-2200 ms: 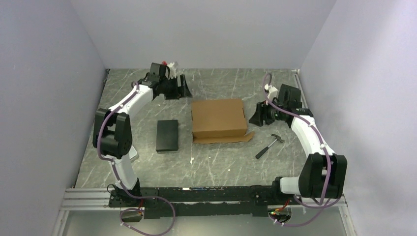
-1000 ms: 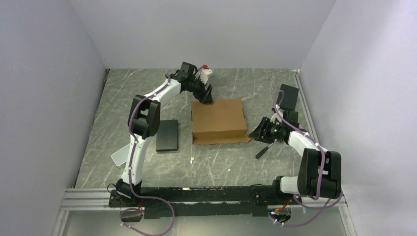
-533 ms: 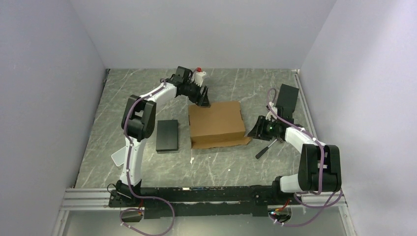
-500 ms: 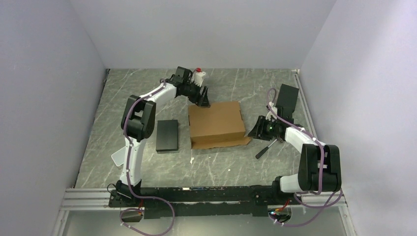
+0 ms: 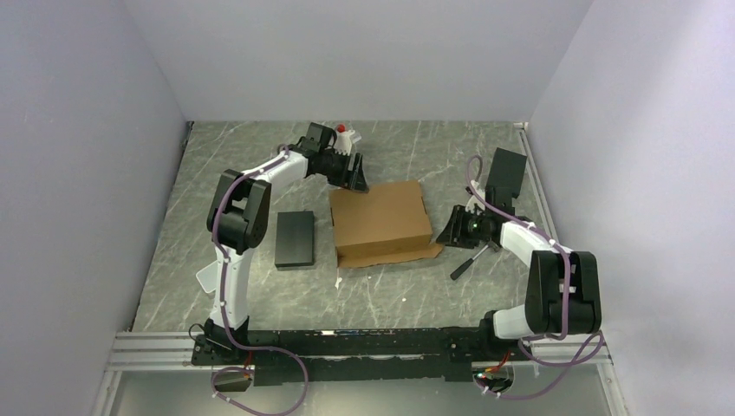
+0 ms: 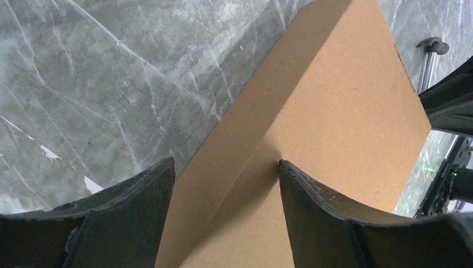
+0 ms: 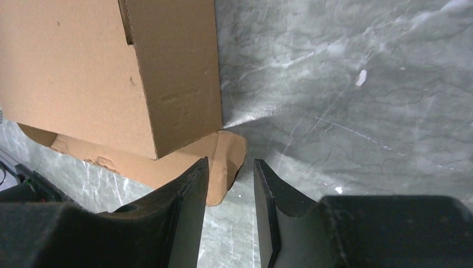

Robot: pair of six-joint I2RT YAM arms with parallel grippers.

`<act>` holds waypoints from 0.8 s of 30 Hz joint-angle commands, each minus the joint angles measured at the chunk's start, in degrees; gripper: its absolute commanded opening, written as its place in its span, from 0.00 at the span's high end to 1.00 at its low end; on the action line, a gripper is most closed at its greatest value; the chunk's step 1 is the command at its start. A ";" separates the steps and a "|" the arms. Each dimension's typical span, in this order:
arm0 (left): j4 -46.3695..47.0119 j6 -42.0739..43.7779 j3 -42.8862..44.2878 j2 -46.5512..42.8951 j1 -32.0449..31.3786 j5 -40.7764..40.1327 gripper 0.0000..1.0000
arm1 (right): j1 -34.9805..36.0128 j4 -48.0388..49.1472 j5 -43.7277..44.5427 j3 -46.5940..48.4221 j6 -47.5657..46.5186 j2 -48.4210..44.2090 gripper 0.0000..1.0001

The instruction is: Fold the paper box

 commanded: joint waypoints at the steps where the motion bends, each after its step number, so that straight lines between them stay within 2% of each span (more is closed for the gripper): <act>1: -3.69 -0.42 0.45 -1.58 -0.70 -1.51 0.26 | 0.74 -2.02 -2.26 2.47 -0.48 1.09 0.62; 4: -5.34 0.63 2.43 -0.76 -0.70 -0.86 0.25 | 1.13 -2.47 -2.71 2.94 -0.43 2.13 0.64; 7: -5.39 0.85 2.74 -0.24 -0.62 0.49 0.25 | 1.56 -3.09 -2.22 3.77 -0.94 2.83 0.75; 12: -3.27 -1.28 0.24 -0.95 -0.62 1.47 0.25 | 1.54 -3.05 0.38 4.38 -1.87 1.85 0.88; 14: -2.86 -2.97 -0.37 -1.17 -0.67 1.37 0.25 | 3.68 -2.64 2.64 4.41 -2.89 0.80 0.91; 24: -2.26 -11.71 -3.89 -3.47 -0.70 -2.44 0.26 | 10.48 -1.36 16.41 7.99 -8.23 -0.32 0.95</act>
